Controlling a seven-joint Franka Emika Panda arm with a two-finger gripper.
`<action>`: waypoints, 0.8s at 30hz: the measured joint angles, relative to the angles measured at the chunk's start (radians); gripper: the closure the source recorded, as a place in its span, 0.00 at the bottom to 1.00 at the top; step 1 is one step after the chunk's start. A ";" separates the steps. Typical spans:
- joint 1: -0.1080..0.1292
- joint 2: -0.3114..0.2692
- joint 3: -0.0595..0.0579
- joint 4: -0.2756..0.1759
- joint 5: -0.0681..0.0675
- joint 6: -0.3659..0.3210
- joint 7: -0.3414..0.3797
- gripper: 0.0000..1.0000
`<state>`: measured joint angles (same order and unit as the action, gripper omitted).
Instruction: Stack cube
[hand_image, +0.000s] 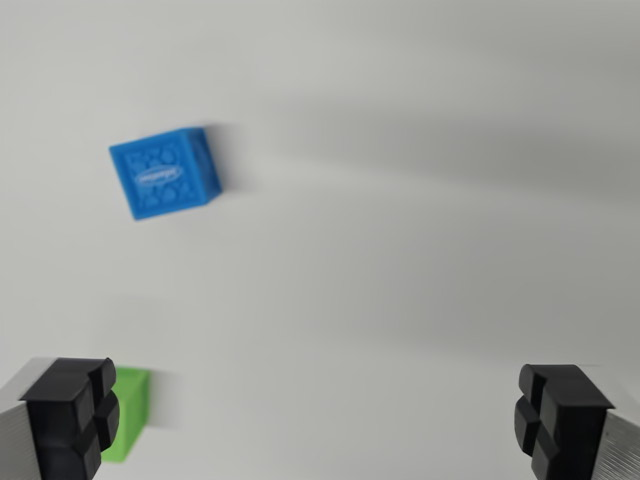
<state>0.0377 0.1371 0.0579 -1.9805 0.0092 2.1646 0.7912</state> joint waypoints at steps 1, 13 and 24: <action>0.002 0.003 0.001 -0.002 -0.001 0.005 -0.001 0.00; 0.029 0.052 0.015 -0.022 -0.011 0.062 -0.007 0.00; 0.059 0.112 0.026 -0.032 -0.023 0.120 -0.012 0.00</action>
<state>0.0969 0.2487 0.0842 -2.0128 -0.0138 2.2851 0.7790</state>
